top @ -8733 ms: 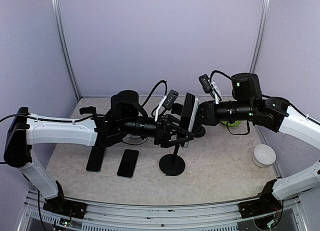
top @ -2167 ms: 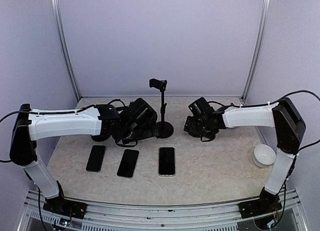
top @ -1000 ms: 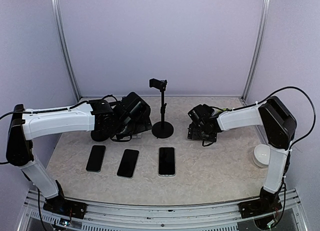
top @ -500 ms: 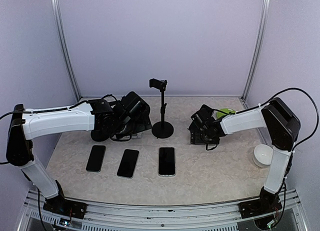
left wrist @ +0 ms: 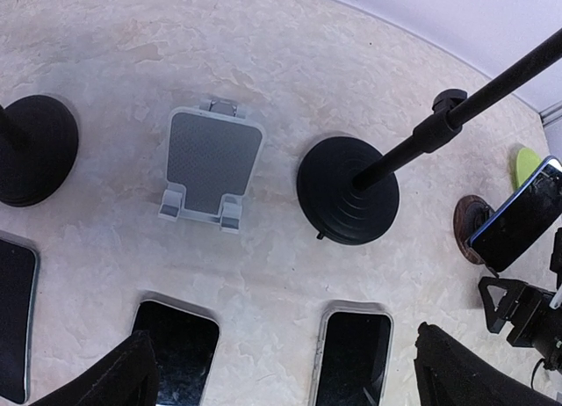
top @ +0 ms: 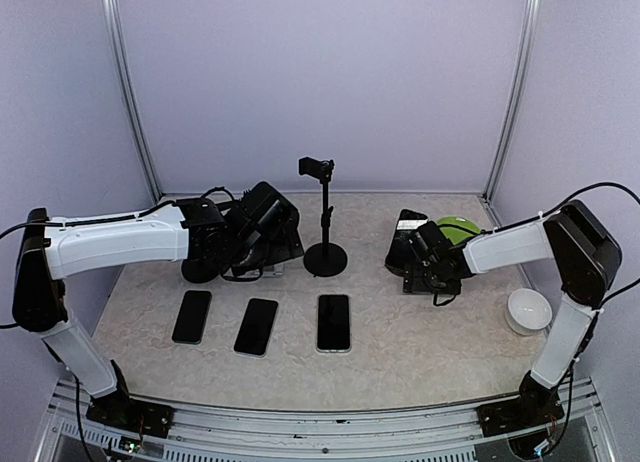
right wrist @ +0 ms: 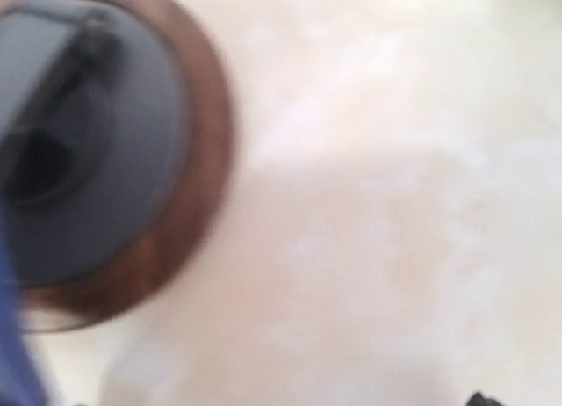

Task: Remove the phone from the phone stand

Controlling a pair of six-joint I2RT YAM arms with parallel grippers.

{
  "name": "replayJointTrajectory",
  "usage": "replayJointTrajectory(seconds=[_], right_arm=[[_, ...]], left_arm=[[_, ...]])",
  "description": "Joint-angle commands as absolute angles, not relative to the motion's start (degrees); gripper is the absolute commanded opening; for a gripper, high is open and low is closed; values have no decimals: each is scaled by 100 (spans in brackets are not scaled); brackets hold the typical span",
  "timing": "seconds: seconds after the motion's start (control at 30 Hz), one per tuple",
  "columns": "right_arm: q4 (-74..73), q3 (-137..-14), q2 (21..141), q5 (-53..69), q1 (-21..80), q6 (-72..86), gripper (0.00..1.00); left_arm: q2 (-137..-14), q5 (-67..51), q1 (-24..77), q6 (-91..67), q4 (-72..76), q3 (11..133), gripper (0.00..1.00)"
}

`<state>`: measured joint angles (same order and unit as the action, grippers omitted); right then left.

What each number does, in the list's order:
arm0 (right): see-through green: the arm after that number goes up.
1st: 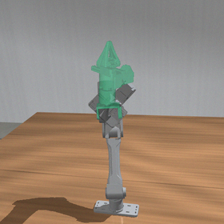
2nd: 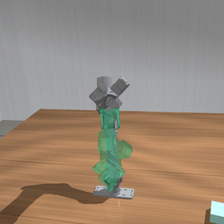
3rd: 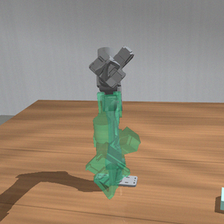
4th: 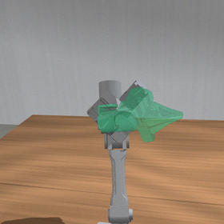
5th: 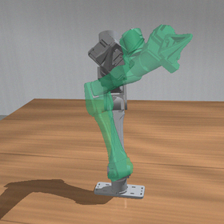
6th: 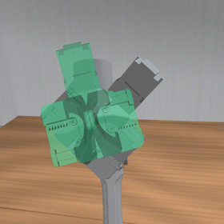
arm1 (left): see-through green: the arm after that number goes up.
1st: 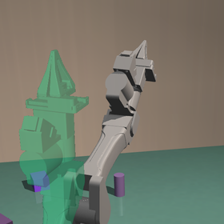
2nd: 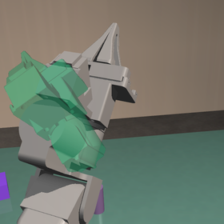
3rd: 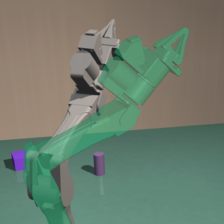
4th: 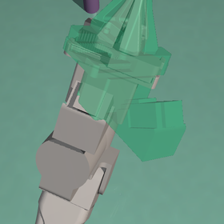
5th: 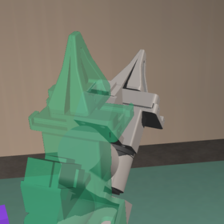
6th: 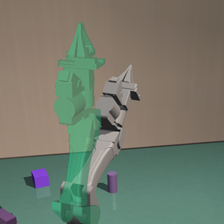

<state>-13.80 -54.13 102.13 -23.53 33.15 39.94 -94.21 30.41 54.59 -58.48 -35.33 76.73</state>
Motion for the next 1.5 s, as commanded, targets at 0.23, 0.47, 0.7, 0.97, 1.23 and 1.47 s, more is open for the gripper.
replayJointTrajectory(seconds=[0.23,0.47,0.7,0.97,1.23,1.47], right_arm=[[-1141,-4919,9576,-2233,2701,3640,93],[-1200,-5120,8881,-1548,2832,3725,99],[-1635,-5920,8868,-1749,2980,4454,100],[-2300,-7313,9957,-2407,3200,5220,100],[-3879,-8732,10993,-3474,3480,5893,100],[-4646,-9220,11493,-3778,3601,6503,100]], left_arm=[[-9046,3098,5263,-5706,-3380,7366,99],[-8831,3028,5122,-5610,-3169,7137,99],[-8695,3047,5004,-5631,-3072,7062,99],[-8670,3089,4975,-5743,-3090,7079,99],[-8523,3210,4942,-5807,-3233,7014,99],[-8531,3212,4904,-5819,-3243,7007,99]])
